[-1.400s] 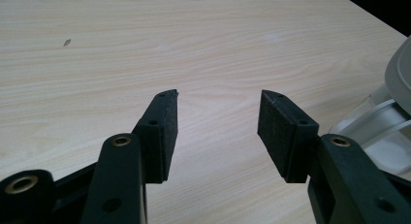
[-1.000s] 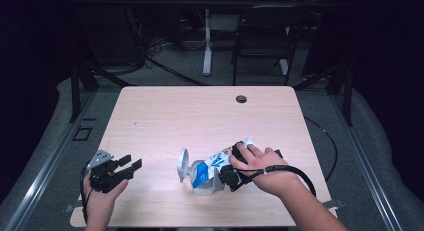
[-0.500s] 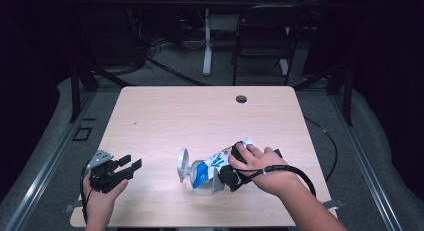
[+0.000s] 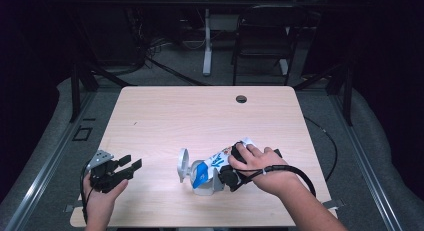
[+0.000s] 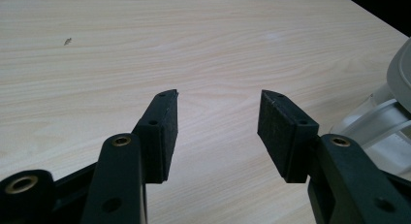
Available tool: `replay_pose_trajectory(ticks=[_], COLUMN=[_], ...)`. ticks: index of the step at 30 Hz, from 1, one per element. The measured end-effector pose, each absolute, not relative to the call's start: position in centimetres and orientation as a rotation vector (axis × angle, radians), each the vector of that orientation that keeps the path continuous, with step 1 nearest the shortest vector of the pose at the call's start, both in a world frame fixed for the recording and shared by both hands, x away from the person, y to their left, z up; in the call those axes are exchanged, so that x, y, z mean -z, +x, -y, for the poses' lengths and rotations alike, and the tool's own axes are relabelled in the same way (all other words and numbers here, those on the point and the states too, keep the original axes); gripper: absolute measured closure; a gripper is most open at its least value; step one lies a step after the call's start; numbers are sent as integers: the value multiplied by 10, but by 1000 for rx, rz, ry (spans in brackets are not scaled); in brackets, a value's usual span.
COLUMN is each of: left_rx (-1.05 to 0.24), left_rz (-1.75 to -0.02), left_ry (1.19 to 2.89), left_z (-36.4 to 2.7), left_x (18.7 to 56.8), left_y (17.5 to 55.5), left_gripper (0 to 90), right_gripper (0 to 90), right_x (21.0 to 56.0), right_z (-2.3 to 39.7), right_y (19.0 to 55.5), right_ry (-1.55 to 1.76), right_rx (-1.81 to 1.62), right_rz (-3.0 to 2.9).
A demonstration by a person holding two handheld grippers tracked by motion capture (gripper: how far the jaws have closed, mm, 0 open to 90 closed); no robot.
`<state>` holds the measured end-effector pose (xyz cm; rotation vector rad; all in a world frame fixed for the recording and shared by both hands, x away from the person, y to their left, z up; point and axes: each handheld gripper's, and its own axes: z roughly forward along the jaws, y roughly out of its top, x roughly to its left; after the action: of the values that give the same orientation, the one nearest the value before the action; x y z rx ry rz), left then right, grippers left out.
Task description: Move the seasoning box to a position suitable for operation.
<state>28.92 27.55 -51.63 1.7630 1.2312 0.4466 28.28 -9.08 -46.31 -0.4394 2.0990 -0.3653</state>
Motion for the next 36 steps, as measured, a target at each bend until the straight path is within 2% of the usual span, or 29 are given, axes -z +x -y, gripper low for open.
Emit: replay_pose_trajectory(ticks=[36], left_rx=[-445], left_rz=[-1237], left_ry=[1762], left_z=[-276], left_x=[517], left_y=[289], left_gripper=[498], right_gripper=[624], right_x=[461], right_z=[89], right_y=[282], right_ry=[-463], right_rx=[387], right_rz=[-2091])
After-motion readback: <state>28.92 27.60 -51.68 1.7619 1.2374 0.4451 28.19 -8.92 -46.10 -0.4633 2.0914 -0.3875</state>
